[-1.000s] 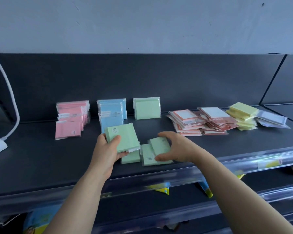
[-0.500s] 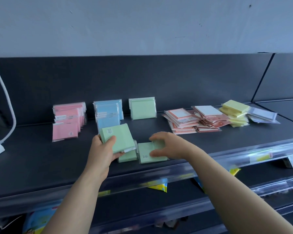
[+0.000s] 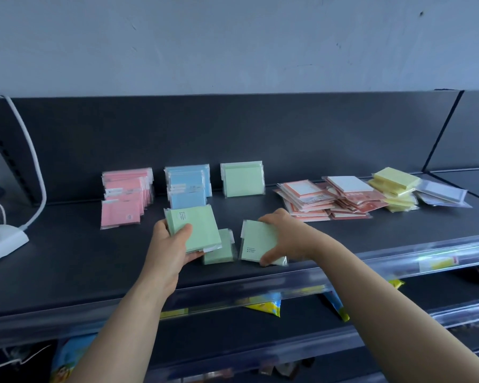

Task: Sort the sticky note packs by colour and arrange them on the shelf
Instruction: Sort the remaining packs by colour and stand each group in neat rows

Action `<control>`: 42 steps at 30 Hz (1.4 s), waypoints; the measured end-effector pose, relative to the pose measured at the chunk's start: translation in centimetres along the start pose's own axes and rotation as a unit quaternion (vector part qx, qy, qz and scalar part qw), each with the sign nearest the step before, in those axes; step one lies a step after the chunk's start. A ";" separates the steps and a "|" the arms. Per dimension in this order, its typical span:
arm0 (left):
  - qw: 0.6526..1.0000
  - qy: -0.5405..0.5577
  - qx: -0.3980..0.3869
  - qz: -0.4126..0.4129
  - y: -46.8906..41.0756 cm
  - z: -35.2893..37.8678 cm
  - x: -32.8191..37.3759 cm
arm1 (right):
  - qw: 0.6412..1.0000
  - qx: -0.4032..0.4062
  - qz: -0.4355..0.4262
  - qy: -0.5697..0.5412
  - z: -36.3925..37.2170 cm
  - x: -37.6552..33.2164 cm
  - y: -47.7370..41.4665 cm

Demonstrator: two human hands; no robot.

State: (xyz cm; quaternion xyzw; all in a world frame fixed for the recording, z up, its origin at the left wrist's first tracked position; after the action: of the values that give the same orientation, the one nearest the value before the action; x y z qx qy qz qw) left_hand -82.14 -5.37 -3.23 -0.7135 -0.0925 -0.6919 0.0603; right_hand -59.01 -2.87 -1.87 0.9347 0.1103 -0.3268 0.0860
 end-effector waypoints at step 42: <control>0.993 -0.064 -0.070 0.072 -3.5 7.4 2.6 | 0.915 0.091 -0.051 -0.390 -2.0 0.0 -5.8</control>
State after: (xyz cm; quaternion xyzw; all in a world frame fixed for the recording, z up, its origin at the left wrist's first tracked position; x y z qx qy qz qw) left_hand -75.62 -0.28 -1.09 -0.7636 0.0044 -0.6434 0.0540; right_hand -59.40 3.20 -0.83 0.7300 0.0857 -0.6778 0.0198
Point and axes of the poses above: each hand's wrist, its own y-axis away from the middle knuckle, its own z-axis out of the palm, x = y × z, the point moved 5 cm from there along -y, towards the middle knuckle, and after that the axes turned 11 degrees about -y, right-handed, at the moved point
